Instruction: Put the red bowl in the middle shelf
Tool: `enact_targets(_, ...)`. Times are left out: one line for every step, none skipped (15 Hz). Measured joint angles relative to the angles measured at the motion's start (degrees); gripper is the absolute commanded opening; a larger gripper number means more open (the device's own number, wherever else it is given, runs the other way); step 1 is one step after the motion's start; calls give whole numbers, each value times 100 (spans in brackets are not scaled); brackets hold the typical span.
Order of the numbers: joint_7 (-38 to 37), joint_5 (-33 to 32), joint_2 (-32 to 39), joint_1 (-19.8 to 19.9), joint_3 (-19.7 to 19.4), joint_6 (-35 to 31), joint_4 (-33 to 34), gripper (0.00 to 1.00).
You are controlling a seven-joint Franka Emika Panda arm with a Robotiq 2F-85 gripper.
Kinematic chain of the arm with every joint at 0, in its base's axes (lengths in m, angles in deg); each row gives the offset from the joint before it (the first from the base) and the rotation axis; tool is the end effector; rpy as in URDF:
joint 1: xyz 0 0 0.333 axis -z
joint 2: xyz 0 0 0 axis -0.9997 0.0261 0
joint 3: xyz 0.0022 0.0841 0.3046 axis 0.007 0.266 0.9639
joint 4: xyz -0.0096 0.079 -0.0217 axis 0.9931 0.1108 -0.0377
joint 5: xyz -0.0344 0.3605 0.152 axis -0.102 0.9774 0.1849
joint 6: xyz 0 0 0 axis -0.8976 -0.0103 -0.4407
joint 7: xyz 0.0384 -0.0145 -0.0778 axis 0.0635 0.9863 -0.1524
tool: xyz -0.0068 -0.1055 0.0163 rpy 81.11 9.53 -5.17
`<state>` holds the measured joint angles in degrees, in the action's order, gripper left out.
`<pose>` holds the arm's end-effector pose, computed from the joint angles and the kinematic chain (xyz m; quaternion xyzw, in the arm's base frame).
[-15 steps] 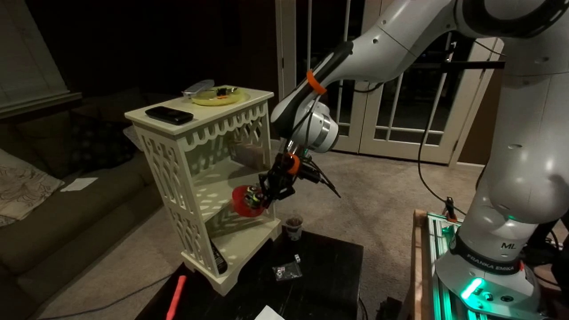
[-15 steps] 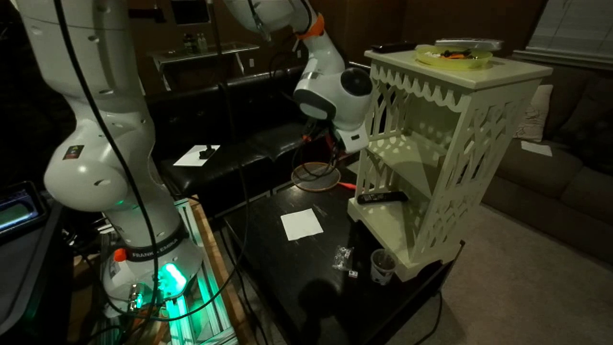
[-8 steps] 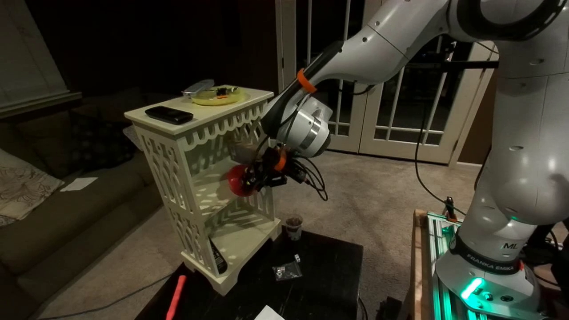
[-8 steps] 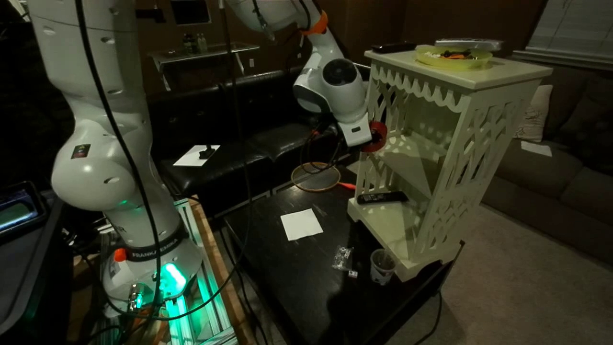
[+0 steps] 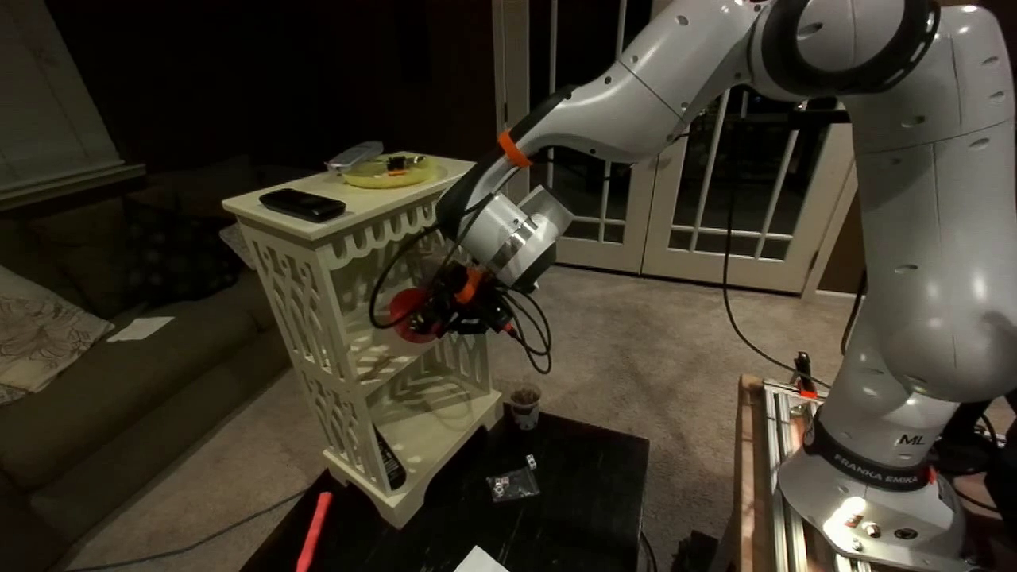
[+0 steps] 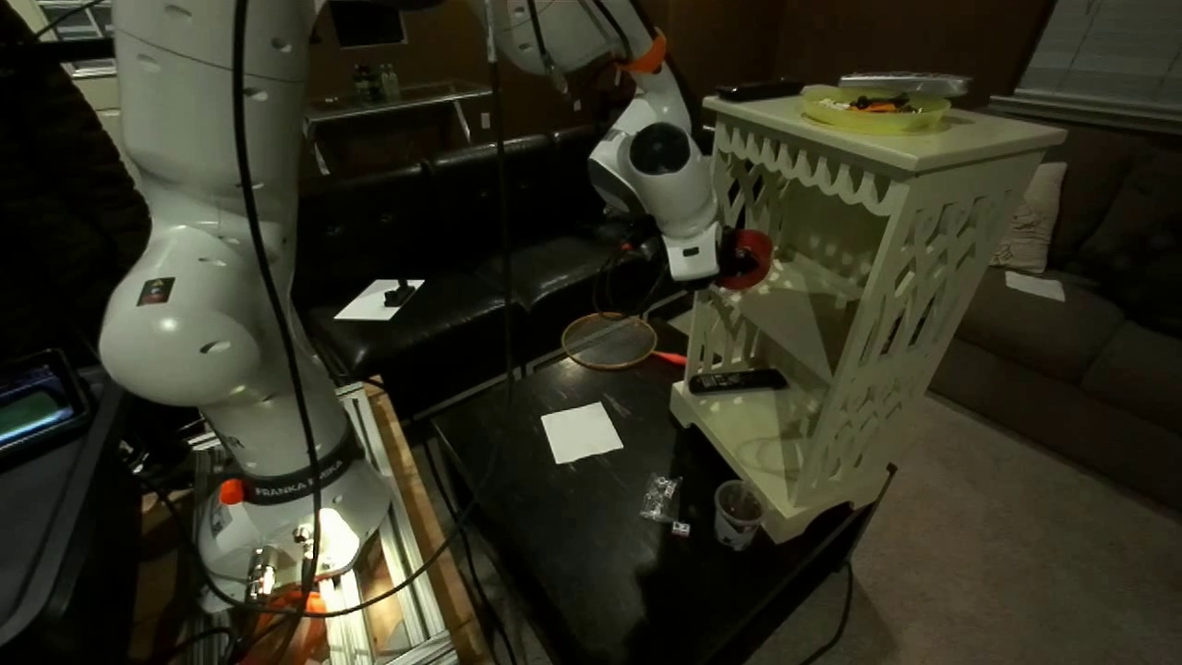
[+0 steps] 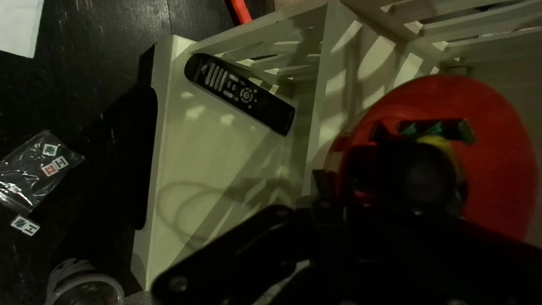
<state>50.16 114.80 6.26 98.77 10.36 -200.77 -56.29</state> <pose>0.5727 -0.0086 0.2629 -0.6952 0.6340 -0.1743 0.2903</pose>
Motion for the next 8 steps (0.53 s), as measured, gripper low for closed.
enact_targets(0,0,3,0,0,0,-19,1)
enact_targets(0,0,3,1,0,0,-30,1)
enact_targets(10,0,23,1,0,4,-14,1)
enact_targets(63,0,60,5,0,28,33,1)
enact_targets(131,0,112,20,-2,58,108,1)
enact_targets(201,0,184,42,-9,88,222,1)
enact_targets(260,0,269,70,-19,107,349,1)
enact_targets(327,0,358,101,-34,115,482,1)
